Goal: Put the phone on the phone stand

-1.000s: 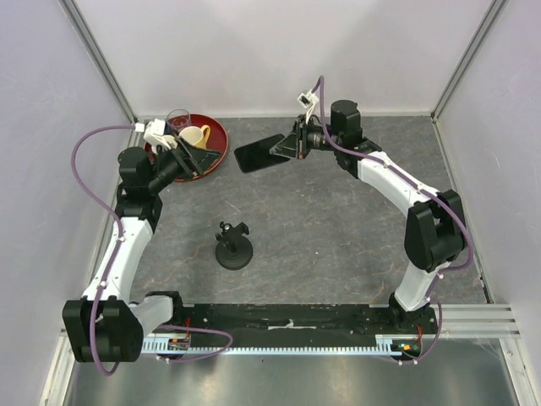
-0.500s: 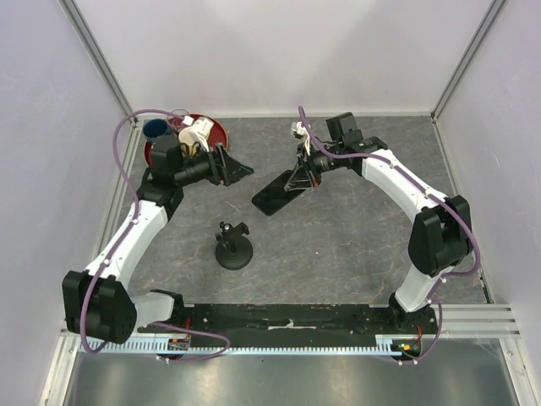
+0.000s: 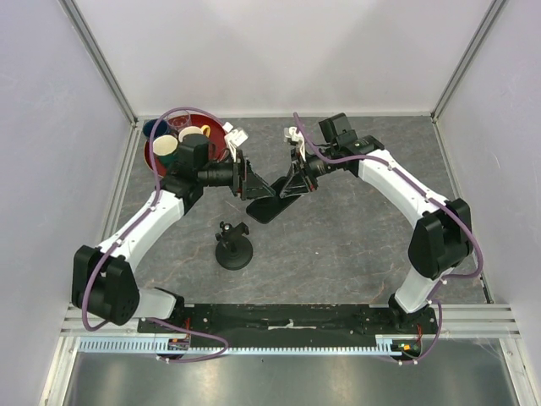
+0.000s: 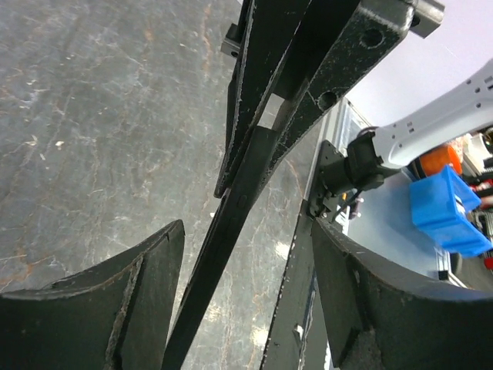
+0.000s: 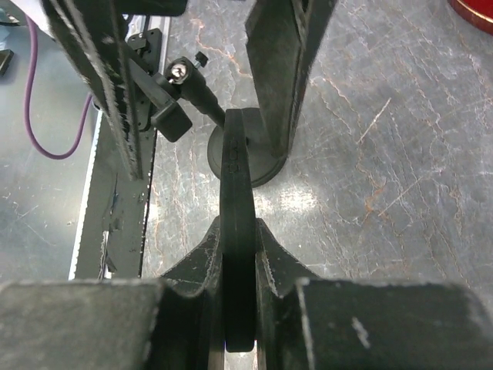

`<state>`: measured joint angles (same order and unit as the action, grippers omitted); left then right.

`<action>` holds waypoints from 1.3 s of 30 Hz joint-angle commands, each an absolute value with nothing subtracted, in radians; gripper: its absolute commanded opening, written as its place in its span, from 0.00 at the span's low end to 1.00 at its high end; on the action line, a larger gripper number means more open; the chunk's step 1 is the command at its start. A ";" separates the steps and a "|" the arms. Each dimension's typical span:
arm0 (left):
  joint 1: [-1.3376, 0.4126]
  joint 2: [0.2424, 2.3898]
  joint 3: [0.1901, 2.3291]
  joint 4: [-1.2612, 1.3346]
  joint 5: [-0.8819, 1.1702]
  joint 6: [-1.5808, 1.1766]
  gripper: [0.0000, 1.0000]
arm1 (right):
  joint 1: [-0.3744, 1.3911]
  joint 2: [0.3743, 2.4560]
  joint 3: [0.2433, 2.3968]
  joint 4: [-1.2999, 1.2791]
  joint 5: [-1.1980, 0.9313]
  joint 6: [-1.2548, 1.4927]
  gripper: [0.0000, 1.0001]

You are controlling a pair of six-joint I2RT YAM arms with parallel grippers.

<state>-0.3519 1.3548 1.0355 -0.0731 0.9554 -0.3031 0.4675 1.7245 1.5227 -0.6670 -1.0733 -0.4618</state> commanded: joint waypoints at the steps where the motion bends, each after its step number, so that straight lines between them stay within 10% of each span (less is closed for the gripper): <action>1: -0.365 1.381 1.089 -0.089 1.038 -0.239 0.72 | 0.471 1.648 1.572 -0.638 -1.192 -0.514 0.00; 10: -0.397 1.388 1.115 -0.178 1.019 -0.178 0.55 | 0.468 1.652 1.585 -0.592 -1.169 -0.450 0.00; 21: -0.399 1.342 1.118 -0.196 1.009 -0.149 0.05 | 0.457 1.620 1.513 -0.293 -1.106 -0.146 0.01; 25: -0.397 1.269 1.069 -0.127 0.944 -0.175 0.02 | 0.457 1.629 1.508 -0.217 -1.089 -0.065 0.49; 28: -0.385 1.195 1.019 -0.042 0.873 -0.219 0.02 | 0.456 1.637 1.490 -0.088 -1.074 0.064 0.66; 39: -0.203 1.029 0.836 0.391 0.877 -0.511 0.02 | 0.460 1.704 1.390 0.501 -1.055 0.554 0.80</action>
